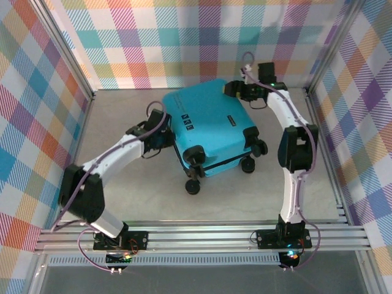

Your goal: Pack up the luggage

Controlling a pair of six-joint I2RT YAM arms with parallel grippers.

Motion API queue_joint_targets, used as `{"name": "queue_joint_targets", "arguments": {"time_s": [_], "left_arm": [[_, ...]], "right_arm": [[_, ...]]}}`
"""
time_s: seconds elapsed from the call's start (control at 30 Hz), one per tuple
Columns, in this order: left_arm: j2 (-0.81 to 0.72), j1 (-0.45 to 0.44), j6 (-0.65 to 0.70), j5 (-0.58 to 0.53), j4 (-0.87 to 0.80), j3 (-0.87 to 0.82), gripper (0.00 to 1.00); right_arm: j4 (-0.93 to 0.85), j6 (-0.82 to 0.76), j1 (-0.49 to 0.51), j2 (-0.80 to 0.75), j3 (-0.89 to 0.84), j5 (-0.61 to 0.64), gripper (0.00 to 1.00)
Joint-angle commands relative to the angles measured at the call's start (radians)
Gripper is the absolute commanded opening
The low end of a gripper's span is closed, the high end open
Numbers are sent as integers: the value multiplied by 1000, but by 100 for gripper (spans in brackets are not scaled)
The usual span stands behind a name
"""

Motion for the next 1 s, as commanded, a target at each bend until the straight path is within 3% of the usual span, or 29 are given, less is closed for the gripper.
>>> {"name": "queue_joint_targets", "arguments": {"time_s": [0.0,0.2,0.3,0.53,0.63,0.77,0.97], "left_arm": [[-108,-96,-102,-13,54,-82,24],[-191,-160,-147,-108,34,-146,25],[-199,-173,-137,-123,6,-127,24],[-341,-164,-45,-242,-102,-33,27],[-376,-128,20,-279,-133,34,35],[-328,32,89,-207,-124,120,40],[-133,239,157,-91,-110,304,43]], "right_arm": [[-181,-43,182,99,189,-236,75],[-182,114,243,346,624,-298,78],[-130,160,218,322,623,-267,78],[-156,47,135,53,413,-89,79],[-172,7,97,-63,331,-38,79],[-162,-40,76,-250,128,52,79],[22,16,28,-618,-425,247,79]]}}
